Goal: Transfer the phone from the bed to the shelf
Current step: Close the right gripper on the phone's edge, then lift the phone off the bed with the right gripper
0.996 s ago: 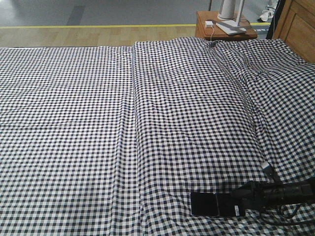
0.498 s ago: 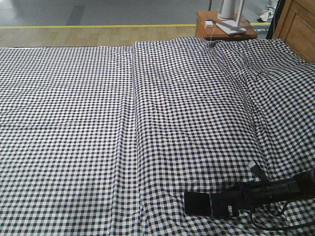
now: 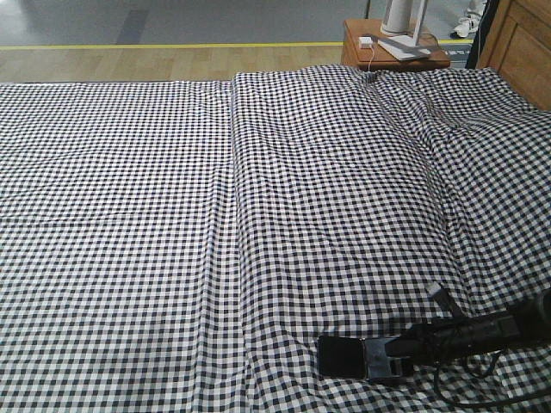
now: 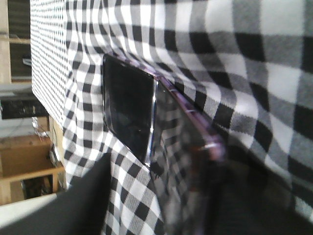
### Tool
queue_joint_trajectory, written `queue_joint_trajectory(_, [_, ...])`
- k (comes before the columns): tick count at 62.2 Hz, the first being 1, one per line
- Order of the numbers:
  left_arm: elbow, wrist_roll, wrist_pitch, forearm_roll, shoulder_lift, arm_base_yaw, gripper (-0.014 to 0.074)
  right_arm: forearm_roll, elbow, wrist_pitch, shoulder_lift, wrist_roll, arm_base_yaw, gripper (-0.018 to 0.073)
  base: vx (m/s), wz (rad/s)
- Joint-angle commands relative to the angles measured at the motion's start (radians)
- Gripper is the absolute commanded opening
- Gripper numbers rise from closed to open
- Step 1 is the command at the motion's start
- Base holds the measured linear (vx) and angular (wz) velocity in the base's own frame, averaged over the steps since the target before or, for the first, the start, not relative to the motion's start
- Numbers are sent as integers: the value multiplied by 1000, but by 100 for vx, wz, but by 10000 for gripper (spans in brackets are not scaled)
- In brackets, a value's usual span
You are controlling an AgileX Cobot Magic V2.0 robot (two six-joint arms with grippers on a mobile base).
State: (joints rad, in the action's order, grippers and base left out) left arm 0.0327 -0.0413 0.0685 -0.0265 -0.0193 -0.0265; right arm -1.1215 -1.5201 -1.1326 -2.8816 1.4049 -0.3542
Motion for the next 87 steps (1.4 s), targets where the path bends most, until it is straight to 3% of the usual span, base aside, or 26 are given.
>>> queue_joint_trajectory(1, [-24, 9, -75, -11, -7, 2, 1, -5, -8, -144, 53, 25, 1, 166, 0, 0])
queue_joint_trajectory(9, [-24, 9, -75, -11, -7, 2, 1, -3, -8, -145, 53, 31, 0, -17, 0, 0])
queue_joint_trajectory(47, [-24, 9, -75, -11, -7, 2, 1, -14, 27, -157, 158, 26, 4, -3, 0, 0])
queue_joint_trajectory(67, [-24, 9, -75, -11, -7, 2, 1, -15, 168, -157, 367, 67, 4, -3, 0, 0])
queue_joint_trajectory(87, [-24, 9, -75, -11, -7, 2, 1, -19, 308, -157, 690, 42, 4, -3, 0, 0])
